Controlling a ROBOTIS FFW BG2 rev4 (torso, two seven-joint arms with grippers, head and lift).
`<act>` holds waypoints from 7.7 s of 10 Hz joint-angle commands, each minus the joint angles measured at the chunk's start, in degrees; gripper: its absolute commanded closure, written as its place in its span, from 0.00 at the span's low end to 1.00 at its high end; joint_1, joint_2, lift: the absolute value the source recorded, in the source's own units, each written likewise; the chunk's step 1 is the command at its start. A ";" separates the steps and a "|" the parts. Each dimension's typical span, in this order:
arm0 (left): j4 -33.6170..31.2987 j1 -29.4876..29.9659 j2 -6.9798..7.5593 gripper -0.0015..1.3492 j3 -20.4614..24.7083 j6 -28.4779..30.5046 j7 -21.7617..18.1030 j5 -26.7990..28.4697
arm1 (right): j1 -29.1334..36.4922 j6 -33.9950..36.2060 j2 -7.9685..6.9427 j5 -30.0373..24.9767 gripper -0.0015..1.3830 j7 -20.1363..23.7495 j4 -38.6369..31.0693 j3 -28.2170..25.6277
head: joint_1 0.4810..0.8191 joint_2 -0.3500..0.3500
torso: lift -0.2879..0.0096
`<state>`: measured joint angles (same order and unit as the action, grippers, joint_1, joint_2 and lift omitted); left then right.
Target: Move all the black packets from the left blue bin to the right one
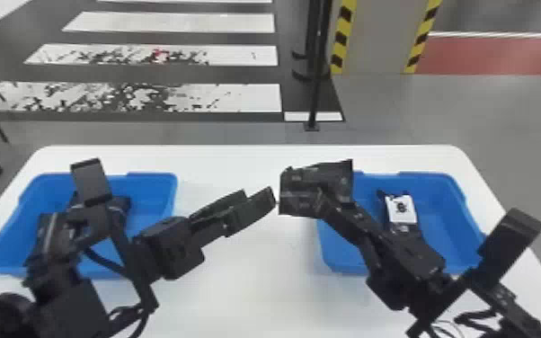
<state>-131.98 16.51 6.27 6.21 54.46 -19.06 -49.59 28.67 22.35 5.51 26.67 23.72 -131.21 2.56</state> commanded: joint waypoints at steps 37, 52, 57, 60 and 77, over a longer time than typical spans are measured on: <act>47.96 -34.09 6.83 0.90 16.41 14.58 6.94 33.14 | 21.53 -10.55 -2.96 -9.76 0.15 -11.94 -8.08 -6.56 | 0.63 0.86 | 0.45; 7.17 -8.92 3.75 0.90 5.55 0.24 -2.12 2.63 | 12.25 -3.80 -0.41 -0.62 0.16 -5.18 -8.64 0.99 | 0.63 0.60 | 0.45; 7.17 -9.77 3.66 0.90 -1.07 1.51 -2.21 -0.45 | 5.50 -1.69 0.29 1.78 0.16 -2.10 -4.70 3.50 | 0.63 0.54 | 0.45; 7.17 -9.49 3.57 0.90 -3.36 2.49 -2.38 -2.05 | 1.84 -1.55 0.64 4.29 0.17 -2.10 -1.47 4.30 | 0.63 0.51 | 0.45; 2.67 2.89 1.11 0.12 11.27 0.94 -3.26 -10.17 | -15.17 -0.98 2.75 -3.02 0.92 2.38 26.66 -10.67 | 0.63 0.37 | 0.45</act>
<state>-128.70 18.53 7.48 16.26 55.40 -22.33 -59.76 14.56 22.06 8.16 24.31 26.08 -106.51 -7.29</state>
